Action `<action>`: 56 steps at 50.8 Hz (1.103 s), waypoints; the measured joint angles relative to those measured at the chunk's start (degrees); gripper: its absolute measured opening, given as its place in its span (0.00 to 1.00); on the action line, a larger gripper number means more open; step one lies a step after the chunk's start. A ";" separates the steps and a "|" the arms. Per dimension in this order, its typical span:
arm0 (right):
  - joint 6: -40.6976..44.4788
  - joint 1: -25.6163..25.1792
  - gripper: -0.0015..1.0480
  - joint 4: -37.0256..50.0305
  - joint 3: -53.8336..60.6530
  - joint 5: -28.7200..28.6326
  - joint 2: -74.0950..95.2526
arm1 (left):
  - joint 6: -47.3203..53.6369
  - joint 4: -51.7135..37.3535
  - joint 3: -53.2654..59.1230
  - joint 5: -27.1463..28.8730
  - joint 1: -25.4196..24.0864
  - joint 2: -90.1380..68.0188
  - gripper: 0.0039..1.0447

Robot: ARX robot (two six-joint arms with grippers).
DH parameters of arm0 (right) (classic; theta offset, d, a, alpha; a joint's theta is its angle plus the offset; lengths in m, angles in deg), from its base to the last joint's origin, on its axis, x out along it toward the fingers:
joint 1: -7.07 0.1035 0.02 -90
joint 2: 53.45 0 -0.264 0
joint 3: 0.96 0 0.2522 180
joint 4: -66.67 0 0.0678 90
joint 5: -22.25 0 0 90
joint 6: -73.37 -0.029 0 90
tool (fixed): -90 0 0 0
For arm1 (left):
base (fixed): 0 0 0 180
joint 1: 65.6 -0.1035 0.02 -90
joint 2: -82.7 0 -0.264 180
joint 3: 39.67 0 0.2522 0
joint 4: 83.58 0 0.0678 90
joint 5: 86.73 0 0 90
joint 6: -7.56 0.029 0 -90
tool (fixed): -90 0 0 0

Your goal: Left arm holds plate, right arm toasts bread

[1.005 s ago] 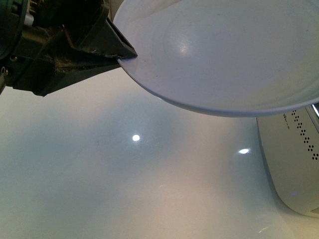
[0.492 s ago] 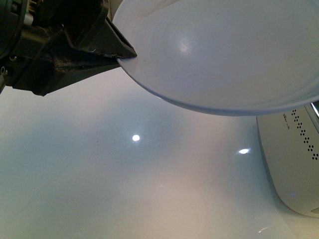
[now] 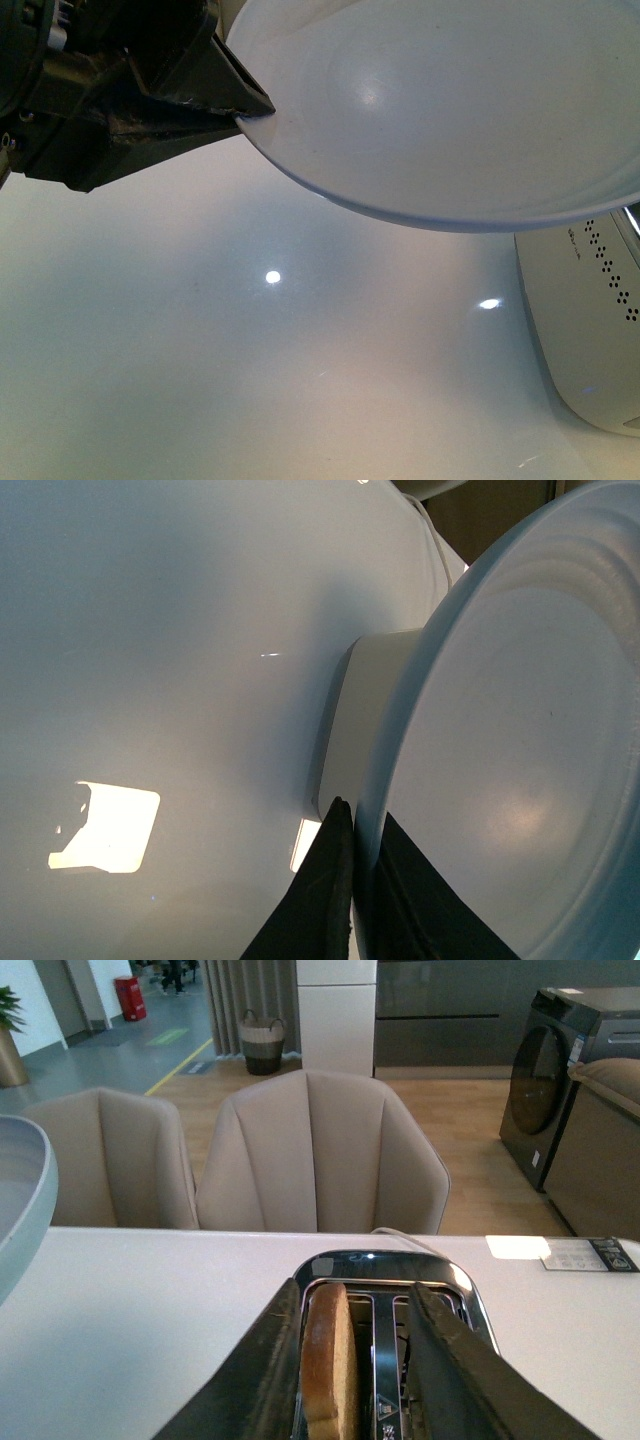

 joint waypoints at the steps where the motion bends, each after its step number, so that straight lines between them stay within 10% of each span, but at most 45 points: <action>1: 0.04 0.00 0.27 -0.22 0.31 0.00 -0.48 | 0.00 0.00 0.00 0.02 0.00 0.00 0.03; 10: 0.39 0.00 0.02 -2.12 2.25 0.02 -4.44 | 0.00 0.00 0.00 0.02 0.00 0.00 0.03; 56: 0.31 0.00 0.02 -13.29 5.75 -0.04 -20.87 | 0.00 -0.02 0.00 0.00 0.00 0.00 0.03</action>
